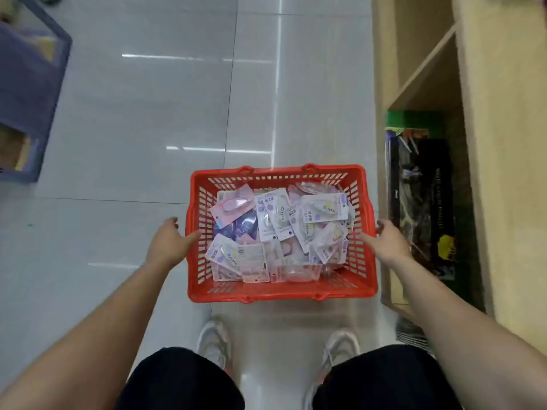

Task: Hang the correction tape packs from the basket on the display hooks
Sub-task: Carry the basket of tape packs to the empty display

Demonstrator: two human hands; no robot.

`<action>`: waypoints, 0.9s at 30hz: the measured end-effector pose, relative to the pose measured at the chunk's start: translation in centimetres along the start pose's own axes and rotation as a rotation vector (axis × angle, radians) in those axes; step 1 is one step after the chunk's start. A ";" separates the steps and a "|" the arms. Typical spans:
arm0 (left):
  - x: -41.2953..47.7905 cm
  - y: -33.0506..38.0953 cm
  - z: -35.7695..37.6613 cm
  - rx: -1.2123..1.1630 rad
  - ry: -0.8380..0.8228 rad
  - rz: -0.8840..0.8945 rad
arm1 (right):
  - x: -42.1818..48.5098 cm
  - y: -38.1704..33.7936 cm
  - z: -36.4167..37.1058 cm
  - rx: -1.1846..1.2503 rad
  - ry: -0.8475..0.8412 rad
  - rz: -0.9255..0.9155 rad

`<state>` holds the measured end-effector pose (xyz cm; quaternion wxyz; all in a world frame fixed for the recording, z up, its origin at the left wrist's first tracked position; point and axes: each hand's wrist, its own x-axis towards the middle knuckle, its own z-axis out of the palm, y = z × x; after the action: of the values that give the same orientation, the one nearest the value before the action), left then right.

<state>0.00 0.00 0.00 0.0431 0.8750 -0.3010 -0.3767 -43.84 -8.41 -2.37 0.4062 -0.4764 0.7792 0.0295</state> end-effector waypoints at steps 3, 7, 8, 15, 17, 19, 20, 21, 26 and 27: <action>2.7 -1.3 2.4 -0.092 -0.033 -0.003 | 1.3 0.3 2.1 0.141 0.049 -0.029; 3.5 -2.2 4.8 -0.155 0.041 0.053 | 2.0 1.1 3.8 0.205 0.092 -0.080; 3.1 -1.9 4.8 -0.139 0.073 0.066 | 2.0 1.2 3.7 0.208 0.106 -0.082; -3.7 -0.2 -1.4 -0.210 0.134 0.089 | -5.4 0.0 -0.4 0.317 0.195 -0.034; -7.4 0.7 -5.2 -0.213 0.138 0.095 | -9.5 -1.2 -3.4 0.345 0.214 -0.038; -11.6 2.0 -9.8 -0.221 0.140 0.092 | -14.1 -2.8 -6.8 0.355 0.231 -0.035; -13.9 2.8 -12.3 -0.221 0.138 0.091 | -16.4 -3.8 -8.8 0.354 0.234 -0.045; -16.2 3.5 -14.9 -0.220 0.133 0.088 | -18.8 -4.8 -11.0 0.347 0.237 -0.051; -27.8 7.3 -27.7 -0.244 0.129 0.068 | -31.3 -10.6 -22.0 0.342 0.227 -0.060; -30.0 8.1 -29.9 -0.250 0.133 0.063 | -33.4 -11.5 -24.0 0.338 0.227 -0.058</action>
<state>0.44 5.60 42.73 0.1833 0.8760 -0.2757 -0.3508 -42.30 -1.05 39.65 0.3904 -0.4239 0.8000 -0.1673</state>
